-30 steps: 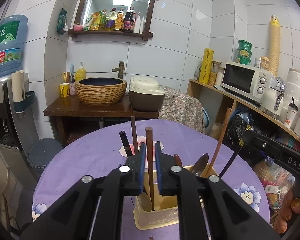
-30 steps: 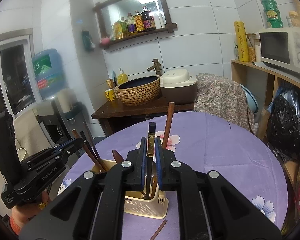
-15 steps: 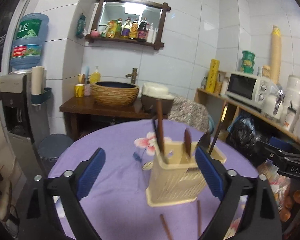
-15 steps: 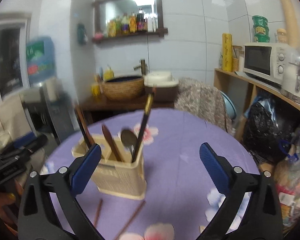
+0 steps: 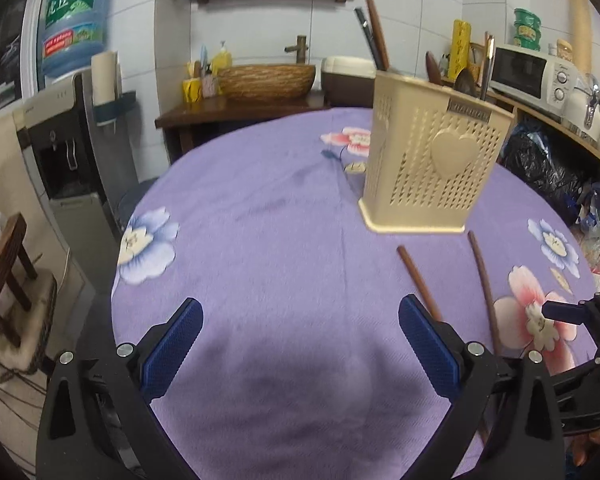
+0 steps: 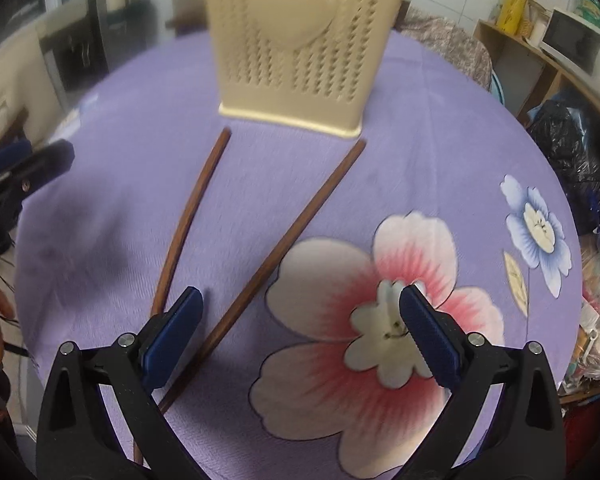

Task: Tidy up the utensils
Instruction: 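Withdraw both tools toward the last brown chopsticks on the table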

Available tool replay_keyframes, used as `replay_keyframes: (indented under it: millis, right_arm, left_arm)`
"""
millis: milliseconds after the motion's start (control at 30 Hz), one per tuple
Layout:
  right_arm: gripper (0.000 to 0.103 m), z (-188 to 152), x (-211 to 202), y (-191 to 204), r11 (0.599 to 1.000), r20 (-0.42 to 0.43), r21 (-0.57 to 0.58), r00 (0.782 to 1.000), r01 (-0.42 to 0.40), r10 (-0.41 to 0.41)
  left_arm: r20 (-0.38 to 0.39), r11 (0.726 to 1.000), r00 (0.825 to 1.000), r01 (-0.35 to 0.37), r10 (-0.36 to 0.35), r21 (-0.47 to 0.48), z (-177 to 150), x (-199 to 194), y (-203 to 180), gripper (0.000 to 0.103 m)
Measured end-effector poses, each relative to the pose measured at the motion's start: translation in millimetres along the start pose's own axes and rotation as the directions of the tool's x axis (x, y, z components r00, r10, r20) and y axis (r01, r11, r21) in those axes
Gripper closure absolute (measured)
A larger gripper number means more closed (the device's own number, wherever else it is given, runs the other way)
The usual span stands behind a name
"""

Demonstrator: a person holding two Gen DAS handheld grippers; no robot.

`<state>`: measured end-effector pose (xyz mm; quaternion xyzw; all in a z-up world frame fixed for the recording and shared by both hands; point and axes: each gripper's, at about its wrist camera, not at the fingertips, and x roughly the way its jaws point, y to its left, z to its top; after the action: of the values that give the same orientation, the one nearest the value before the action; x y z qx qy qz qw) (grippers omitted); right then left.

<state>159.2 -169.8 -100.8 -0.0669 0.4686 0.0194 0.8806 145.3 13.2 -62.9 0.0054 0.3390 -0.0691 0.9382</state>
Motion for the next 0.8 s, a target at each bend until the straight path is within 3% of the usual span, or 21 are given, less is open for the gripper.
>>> replay_keyframes:
  millis: [267,500,667,800]
  right_arm:
    - [0.006,-9,-3,-9,1.0,-0.034,-0.012,0.999,0.004,-0.005]
    - [0.006,-34,-11,-66,0.996,-0.06,0.051,0.996,0.068,-0.065]
    - [0.006,-47,-12,-98,0.99,-0.043,0.136,0.999,0.036,-0.03]
    - [0.006,-45,-11,-100,0.987,0.004,0.157,1.0,0.019,-0.02]
  left_arm:
    - [-0.046,0.999,0.999,0.004,-0.002,0.04,-13,1,-10,0.006]
    - [-0.098,0.999,0.995,0.038,-0.035,0.031,-23,1,-23,0.006]
    - [-0.145,0.996,0.985,0.091,-0.093,-0.019,-26,6,-27,0.006]
    - [-0.17,0.992,0.978,0.119,-0.125,-0.045,-24,12,-34,0.006]
